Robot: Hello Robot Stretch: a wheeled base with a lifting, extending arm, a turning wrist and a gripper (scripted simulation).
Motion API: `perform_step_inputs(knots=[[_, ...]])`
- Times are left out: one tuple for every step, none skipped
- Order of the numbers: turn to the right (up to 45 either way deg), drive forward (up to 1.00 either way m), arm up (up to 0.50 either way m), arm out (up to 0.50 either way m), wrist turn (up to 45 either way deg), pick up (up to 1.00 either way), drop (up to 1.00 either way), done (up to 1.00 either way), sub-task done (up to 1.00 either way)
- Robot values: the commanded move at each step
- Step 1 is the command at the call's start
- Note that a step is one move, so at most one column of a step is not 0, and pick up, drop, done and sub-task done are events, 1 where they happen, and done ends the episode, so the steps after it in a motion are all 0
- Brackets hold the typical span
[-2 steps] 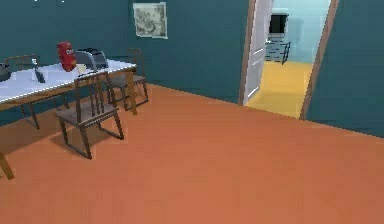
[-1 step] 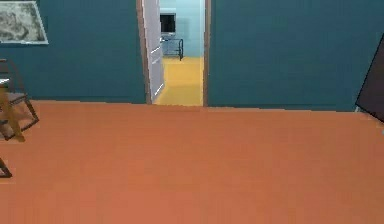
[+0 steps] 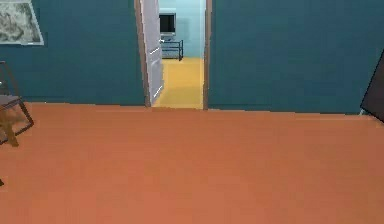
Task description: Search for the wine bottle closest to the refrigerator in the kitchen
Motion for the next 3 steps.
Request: perform_step_inputs(knots=[[-45.0, 0.0, 0.0, 0.0, 0.0, 0.0, 0.0, 0.0, 0.0], [-36.0, 0.0, 0.0, 0.0, 0.0, 0.0, 0.0, 0.0, 0.0], [0.0, 1.0, 0.0, 0.0, 0.0, 0.0, 0.0, 0.0, 0.0]])
